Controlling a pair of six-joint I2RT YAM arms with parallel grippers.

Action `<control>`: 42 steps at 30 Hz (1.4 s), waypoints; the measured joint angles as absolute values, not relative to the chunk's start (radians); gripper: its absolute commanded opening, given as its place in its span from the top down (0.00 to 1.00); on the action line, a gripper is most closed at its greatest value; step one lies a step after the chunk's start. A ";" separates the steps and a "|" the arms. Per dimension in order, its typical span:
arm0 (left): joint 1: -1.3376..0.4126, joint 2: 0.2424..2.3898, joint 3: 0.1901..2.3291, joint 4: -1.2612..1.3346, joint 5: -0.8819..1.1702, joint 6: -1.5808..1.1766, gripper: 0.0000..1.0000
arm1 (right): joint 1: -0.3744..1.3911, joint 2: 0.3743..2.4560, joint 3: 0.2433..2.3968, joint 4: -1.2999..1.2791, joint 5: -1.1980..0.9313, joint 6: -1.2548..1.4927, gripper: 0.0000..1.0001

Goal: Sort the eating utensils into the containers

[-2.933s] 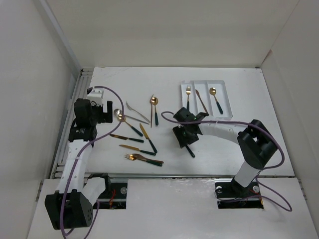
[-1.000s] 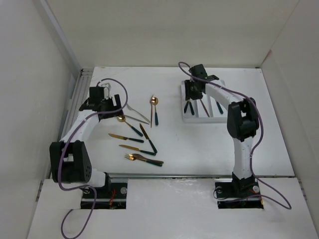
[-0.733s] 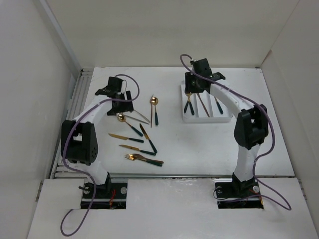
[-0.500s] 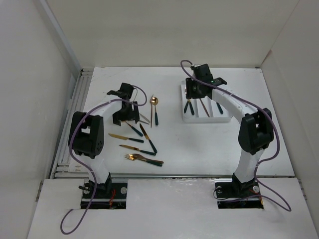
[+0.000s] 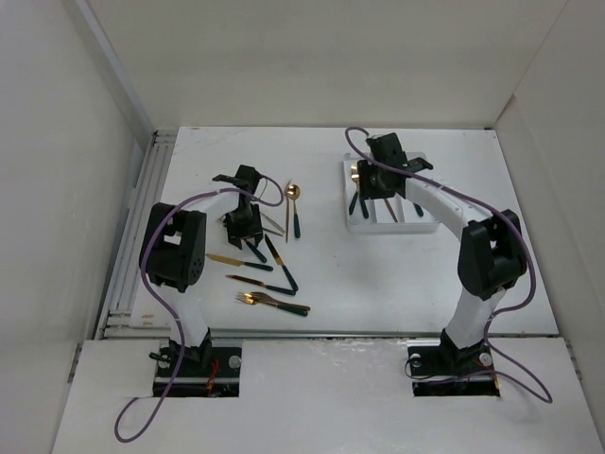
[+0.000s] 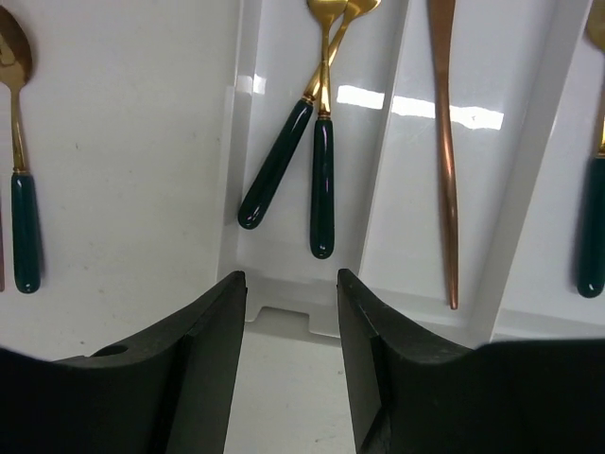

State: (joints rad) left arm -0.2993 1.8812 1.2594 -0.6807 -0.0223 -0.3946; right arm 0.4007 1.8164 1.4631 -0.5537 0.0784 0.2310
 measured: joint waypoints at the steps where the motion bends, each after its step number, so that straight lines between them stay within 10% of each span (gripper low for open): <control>1: -0.299 1.882 1.259 -0.681 -0.018 -0.395 0.59 | 0.401 1.810 1.463 -0.552 0.083 0.228 0.51; 14: -0.249 1.885 1.251 -0.690 0.044 -0.418 1.00 | 0.393 1.792 1.463 -0.553 0.142 0.211 0.51; 33: -0.160 1.831 1.391 -0.730 0.121 -0.395 1.00 | 0.496 1.575 1.397 -0.508 0.074 0.123 0.51; 35: -0.157 1.782 1.449 -0.752 0.129 -0.379 1.00 | 0.519 1.531 1.385 -0.481 0.032 0.107 0.46; 38: -0.157 1.697 1.552 -0.750 0.144 -0.340 1.00 | 0.547 1.456 1.353 -0.389 -0.053 0.084 0.00; 42: -0.170 1.576 1.646 -0.674 0.180 -0.277 1.00 | 0.583 1.407 1.352 -0.272 -0.174 0.067 0.00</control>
State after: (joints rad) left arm -0.1696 1.5757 1.6463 -0.6743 0.1799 -0.2771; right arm 0.5835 1.4067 1.3521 -0.2722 -0.1738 0.0669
